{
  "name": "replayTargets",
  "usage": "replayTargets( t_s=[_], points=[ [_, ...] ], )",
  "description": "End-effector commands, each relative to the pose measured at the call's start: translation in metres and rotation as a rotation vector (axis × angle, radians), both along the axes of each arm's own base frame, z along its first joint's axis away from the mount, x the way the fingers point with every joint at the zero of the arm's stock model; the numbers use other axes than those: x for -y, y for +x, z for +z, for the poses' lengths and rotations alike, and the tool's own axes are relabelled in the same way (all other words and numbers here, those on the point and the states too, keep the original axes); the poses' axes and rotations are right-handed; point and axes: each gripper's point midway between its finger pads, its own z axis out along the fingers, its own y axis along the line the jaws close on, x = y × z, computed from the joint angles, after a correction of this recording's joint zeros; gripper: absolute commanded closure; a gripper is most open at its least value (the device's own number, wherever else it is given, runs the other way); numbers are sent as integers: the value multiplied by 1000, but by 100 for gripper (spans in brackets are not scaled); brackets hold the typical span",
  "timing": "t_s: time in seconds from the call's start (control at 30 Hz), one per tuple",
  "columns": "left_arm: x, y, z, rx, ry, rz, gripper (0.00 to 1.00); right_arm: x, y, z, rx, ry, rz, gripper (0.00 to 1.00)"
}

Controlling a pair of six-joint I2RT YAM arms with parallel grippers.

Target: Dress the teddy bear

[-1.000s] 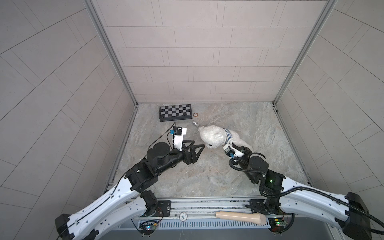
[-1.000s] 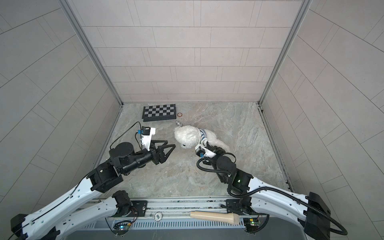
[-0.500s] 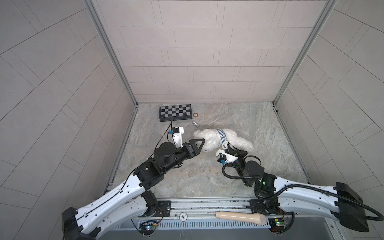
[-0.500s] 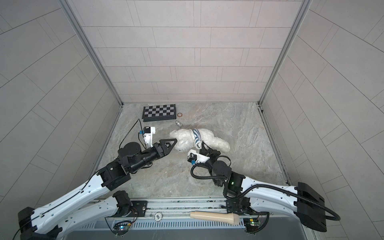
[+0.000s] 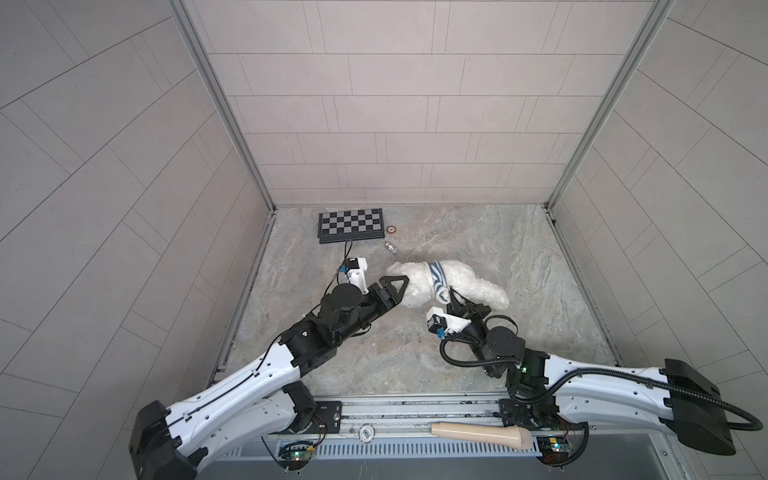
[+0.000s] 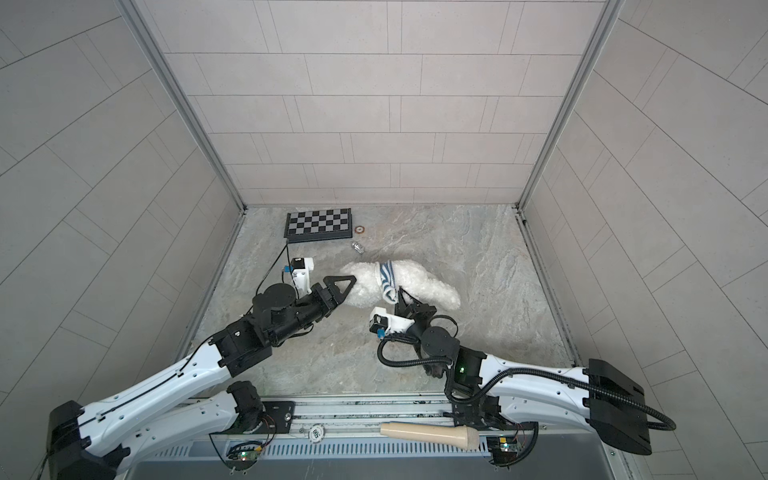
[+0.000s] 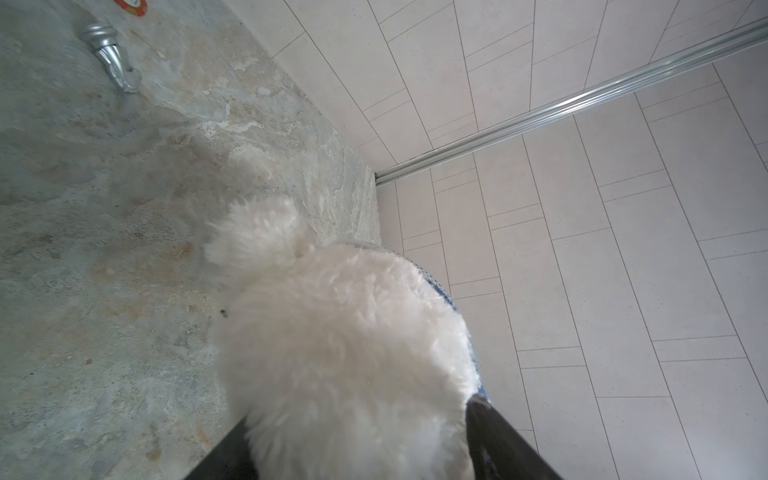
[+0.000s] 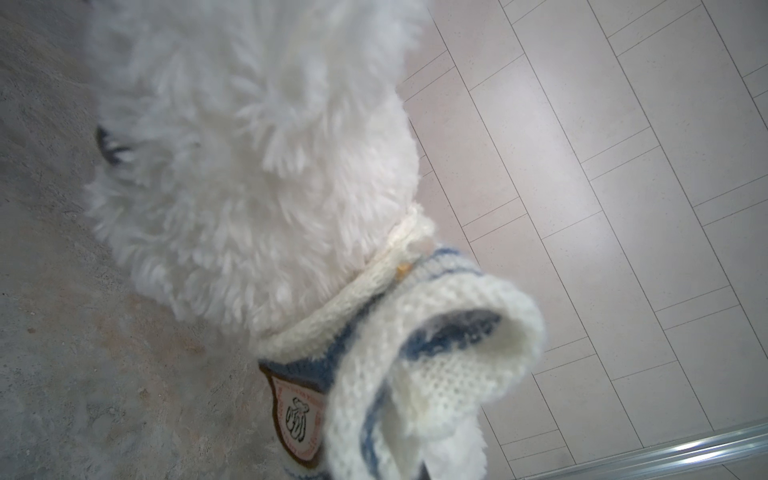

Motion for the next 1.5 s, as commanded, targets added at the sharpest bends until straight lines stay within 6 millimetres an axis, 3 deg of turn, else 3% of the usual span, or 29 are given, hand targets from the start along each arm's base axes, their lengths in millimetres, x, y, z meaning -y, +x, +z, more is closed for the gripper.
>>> replayTargets(
  t_s=[0.0,0.07,0.2,0.33,0.4,0.53,0.7,0.8,0.9,0.97,1.1,1.17,1.23,1.33,1.47],
  points=[
    [-3,2,-6,-21,-16,37,21,-3,-4,19,48,62,20,100],
    [-7,2,-9,-25,-27,53,6,-4,-5,18,48,57,20,100],
    [-8,2,-8,-16,-62,57,8,-6,-6,16,50,42,25,100],
    [-6,2,-9,-22,-71,51,35,-10,-7,14,53,24,30,100],
    [-7,1,-9,-22,-71,53,42,-12,-7,12,53,14,31,100],
    [-8,0,-7,-19,-74,49,47,-14,-7,11,52,13,35,100],
    [-15,2,-5,10,-97,75,73,-15,-9,10,38,18,48,100],
    [-21,7,0,66,-157,94,98,-14,-17,4,-11,32,66,81],
    [-27,14,1,120,-177,101,100,-7,-30,-6,-97,72,81,63],
    [-30,16,3,170,-178,102,100,-1,-39,-13,-194,160,120,58],
    [-22,17,0,245,-153,48,100,3,-64,-7,-417,507,288,39],
    [-14,15,-5,268,-145,2,100,13,-58,0,-508,707,264,40],
    [-7,12,-11,289,-152,-38,100,19,-50,-1,-607,829,226,48],
    [-1,6,-27,302,-106,-93,100,21,-36,-10,-751,925,166,57],
    [8,-3,-48,311,18,-193,100,12,-22,-20,-890,990,153,59]
  ],
)
